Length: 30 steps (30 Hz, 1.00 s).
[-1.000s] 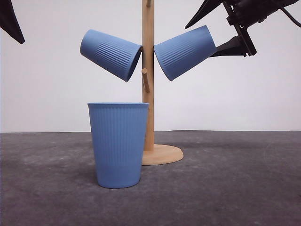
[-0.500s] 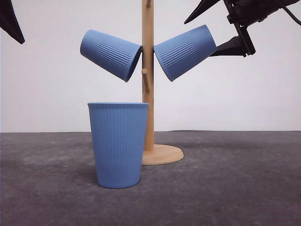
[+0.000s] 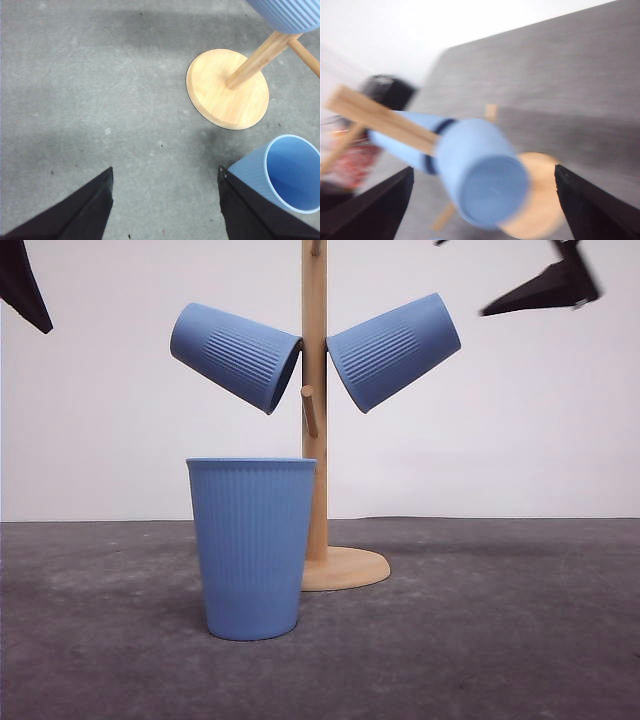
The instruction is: Place three cups
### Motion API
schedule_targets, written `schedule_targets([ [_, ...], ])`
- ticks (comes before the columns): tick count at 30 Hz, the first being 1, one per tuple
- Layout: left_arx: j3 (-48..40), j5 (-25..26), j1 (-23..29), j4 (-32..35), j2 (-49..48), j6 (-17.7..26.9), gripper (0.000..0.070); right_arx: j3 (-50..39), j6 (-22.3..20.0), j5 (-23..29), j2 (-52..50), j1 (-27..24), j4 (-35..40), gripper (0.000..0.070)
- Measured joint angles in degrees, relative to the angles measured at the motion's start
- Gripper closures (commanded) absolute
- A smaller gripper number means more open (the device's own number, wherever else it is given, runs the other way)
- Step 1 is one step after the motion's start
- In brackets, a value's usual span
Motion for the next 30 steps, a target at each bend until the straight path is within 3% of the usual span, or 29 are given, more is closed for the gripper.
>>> schedule_targets([
  [3,0.0,0.0,0.0,0.0,0.0,0.0,0.0318,0.0,-6.6,7.4,-4.3,-0.3,-7.7,0.0151],
  [6,0.0,0.0,0.0,-0.1,0.0,0.0,0.0318,0.0,-11.7,11.7,-7.5,-0.2,-14.0,0.0154],
  [10,0.0,2.1,-0.3,-1.4,0.0,-0.7,0.0317,-2.0,-15.3,15.2,-10.0,0.2,-17.9,0.0155],
  [15,0.0,6.4,-2.1,-4.2,0.0,-4.1,0.0317,-12.2,-16.4,16.4,-14.1,0.6,-17.3,0.0155],
  [21,0.0,7.4,-7.3,-6.6,2.1,-7.7,0.0317,-25.3,-16.1,16.4,-19.2,0.6,-14.9,0.0155],
  [30,0.0,4.3,-16.0,-2.2,11.4,-13.8,0.0317,-28.6,-15.6,16.6,-22.6,0.6,-14.0,0.0155],
])
